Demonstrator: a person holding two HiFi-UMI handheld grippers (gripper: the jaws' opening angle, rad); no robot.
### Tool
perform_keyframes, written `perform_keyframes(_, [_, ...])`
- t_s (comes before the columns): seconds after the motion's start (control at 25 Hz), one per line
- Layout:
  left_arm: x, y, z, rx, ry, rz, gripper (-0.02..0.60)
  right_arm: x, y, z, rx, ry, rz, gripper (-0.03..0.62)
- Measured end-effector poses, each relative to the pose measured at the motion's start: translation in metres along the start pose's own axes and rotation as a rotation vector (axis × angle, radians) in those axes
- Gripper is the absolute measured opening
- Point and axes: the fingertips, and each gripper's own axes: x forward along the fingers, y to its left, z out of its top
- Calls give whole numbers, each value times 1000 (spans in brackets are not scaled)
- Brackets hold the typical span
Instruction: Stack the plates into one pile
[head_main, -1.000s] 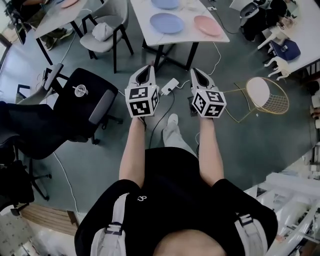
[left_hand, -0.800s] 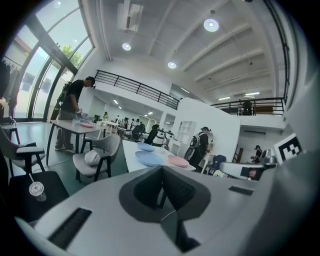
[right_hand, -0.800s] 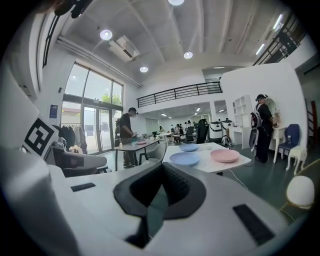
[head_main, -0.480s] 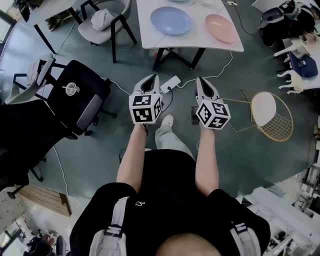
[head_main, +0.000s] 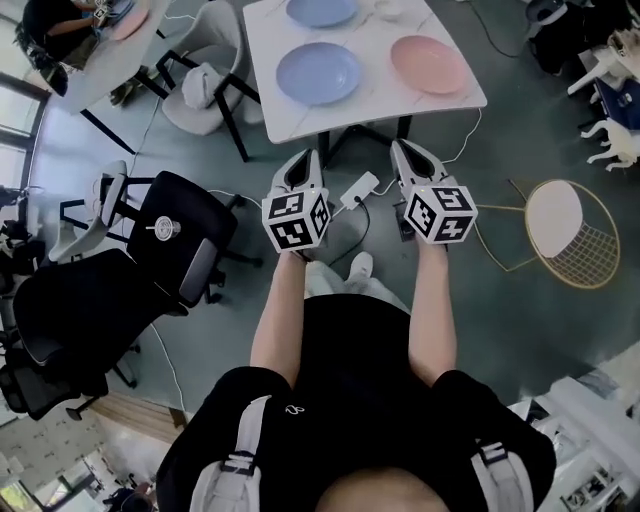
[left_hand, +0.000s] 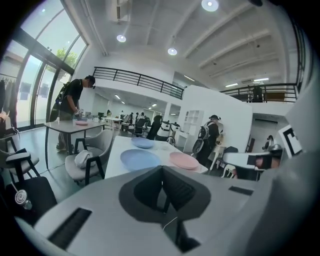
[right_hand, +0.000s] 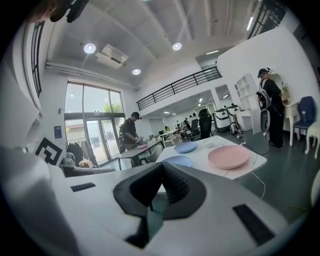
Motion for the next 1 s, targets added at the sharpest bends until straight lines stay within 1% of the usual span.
perform_keyframes(0.12, [9, -1, 3, -17, -24, 14, 15, 4, -17, 6, -19, 5, -13, 6])
perform_keyframes(0.28, [16, 15, -12, -46, -11, 47, 15, 14, -22, -7, -9, 24, -6, 6])
perform_keyframes(0.56, [55, 40, 8, -90, -42, 92, 15, 65, -29, 7, -65, 60, 32, 8])
perform_keyframes(0.64, [66, 48, 10, -100, -35, 106, 15, 83, -32, 5, -57, 78, 36, 8])
perform_keyframes(0.76, [87, 55, 12, -73, -1, 106, 15, 114, -39, 4, -40, 84, 31, 12])
perform_keyframes(0.84, [100, 61, 12, -62, 15, 115, 15, 132, -45, 3, -56, 100, 26, 14])
perform_keyframes(0.92, [113, 73, 12, -64, 27, 133, 15, 151, -48, 1, -65, 125, 30, 28])
perform_keyframes(1.0, [127, 84, 12, -63, 47, 142, 15, 167, -56, -2, -50, 143, 21, 43])
